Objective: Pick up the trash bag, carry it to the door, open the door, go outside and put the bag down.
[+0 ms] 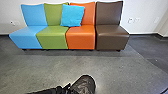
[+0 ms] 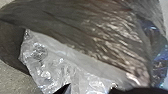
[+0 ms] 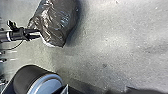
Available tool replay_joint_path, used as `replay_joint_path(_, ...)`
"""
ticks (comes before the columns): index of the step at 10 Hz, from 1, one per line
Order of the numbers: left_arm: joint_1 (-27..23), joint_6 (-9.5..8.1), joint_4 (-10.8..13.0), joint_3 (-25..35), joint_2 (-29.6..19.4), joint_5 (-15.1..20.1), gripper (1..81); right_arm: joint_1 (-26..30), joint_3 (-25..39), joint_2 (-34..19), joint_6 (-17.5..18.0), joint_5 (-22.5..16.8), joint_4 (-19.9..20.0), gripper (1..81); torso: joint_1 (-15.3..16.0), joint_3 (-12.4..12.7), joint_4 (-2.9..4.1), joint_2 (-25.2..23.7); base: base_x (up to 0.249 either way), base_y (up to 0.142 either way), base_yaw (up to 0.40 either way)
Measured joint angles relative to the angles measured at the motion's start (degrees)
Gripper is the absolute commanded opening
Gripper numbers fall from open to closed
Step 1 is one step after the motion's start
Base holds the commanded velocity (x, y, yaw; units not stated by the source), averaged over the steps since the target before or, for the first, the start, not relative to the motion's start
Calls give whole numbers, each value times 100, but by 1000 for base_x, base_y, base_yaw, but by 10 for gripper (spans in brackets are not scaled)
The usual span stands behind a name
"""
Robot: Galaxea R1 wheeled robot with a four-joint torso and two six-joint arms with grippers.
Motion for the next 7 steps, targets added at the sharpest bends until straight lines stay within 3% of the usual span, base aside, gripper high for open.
replay_joint_path(5, -211, 44, 87, -391, 121, 138, 811, 48, -115, 44, 0, 9, 9, 811, 72, -88, 0, -53, 0, 0, 0)
replay_joint_path(7, -107, 49, 168, -937, 346, 138, 811, 63, -154, 150, 0, 2, 55, 811, 72, -88, 0, -53, 0, 0, 0)
